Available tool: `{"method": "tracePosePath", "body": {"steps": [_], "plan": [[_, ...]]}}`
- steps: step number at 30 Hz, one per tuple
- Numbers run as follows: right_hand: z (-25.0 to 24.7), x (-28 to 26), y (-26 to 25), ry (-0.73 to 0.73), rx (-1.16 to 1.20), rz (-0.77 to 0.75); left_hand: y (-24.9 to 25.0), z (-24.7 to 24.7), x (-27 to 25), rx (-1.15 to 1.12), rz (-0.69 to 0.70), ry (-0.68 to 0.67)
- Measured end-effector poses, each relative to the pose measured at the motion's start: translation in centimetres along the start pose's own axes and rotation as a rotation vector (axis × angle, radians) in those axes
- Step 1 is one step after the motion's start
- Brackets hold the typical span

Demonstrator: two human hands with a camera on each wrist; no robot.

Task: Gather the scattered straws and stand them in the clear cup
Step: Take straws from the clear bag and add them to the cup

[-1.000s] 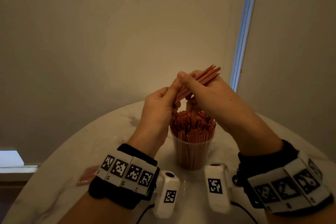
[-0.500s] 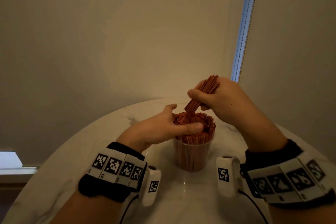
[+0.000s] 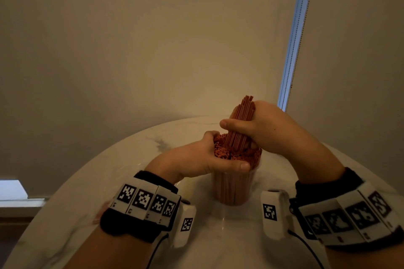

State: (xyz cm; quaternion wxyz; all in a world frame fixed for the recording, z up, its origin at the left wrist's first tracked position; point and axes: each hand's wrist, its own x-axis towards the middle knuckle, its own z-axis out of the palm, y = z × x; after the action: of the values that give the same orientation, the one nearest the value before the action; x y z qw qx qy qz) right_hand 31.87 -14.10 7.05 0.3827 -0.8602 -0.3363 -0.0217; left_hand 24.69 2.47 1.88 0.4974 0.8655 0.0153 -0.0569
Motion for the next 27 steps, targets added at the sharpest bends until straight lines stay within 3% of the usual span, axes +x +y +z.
{"method": "tracePosePath", "body": {"steps": [6, 16, 27], "plan": [[1.0, 0.4, 0.1, -0.042, 0.002, -0.03, 0.0, 0.2, -0.1, -0.046, 0.024, 0.003], [1.1, 0.6, 0.4, 0.063, 0.029, -0.066, 0.0, 0.2, 0.1, -0.026, 0.004, 0.014], [0.2, 0.3, 0.4, 0.01, 0.039, -0.039, 0.1, 0.2, -0.1, 0.008, -0.021, 0.044]]}}
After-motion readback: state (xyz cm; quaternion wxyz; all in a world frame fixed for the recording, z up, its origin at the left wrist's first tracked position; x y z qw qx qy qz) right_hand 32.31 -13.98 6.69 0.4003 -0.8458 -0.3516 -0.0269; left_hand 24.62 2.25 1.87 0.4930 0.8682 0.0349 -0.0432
